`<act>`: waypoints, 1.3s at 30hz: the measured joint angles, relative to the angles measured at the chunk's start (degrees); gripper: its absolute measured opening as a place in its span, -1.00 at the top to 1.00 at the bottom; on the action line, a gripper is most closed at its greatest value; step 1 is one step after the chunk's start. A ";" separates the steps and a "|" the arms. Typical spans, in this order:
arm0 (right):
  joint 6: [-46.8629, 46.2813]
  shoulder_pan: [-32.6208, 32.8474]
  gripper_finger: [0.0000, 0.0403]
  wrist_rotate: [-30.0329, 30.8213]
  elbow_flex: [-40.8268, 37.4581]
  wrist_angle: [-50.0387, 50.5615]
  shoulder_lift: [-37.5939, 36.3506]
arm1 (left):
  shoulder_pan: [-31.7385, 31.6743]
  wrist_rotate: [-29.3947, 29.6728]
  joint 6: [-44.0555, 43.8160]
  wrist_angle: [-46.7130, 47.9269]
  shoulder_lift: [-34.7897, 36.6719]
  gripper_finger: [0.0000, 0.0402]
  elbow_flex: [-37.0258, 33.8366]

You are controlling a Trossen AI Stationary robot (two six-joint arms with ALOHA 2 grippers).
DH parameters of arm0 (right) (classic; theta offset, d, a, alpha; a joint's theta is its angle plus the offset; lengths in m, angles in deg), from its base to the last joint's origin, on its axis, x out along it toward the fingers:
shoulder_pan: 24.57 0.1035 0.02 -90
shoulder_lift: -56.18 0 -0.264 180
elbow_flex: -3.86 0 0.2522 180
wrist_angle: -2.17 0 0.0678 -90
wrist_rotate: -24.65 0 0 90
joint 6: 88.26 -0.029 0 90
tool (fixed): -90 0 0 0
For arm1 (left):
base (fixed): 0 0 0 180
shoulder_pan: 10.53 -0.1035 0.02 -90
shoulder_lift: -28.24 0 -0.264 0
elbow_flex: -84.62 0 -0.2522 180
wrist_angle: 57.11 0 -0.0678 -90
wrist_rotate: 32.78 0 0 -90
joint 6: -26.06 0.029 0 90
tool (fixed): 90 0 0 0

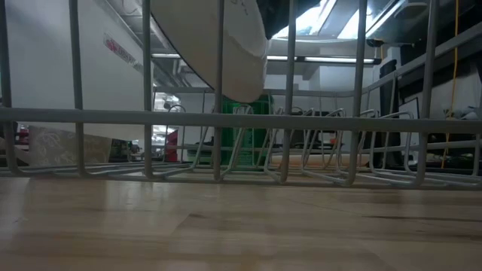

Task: Sort dishes
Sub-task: Put the blue plate in the dish rack

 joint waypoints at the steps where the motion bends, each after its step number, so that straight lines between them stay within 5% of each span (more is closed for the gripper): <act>1: 0.04 0.01 0.43 -0.01 0.00 -0.02 0.31 | 0.00 -0.16 -0.16 0.00 0.00 0.99 -0.01; 20: 0.48 0.05 0.43 -0.04 0.00 -0.83 5.21 | -1.09 -8.26 -4.55 1.56 0.00 0.92 -0.03; 39: 0.51 -0.10 0.43 1.57 0.02 -0.99 5.26 | -2.98 -9.71 -8.02 4.53 0.00 0.91 -0.01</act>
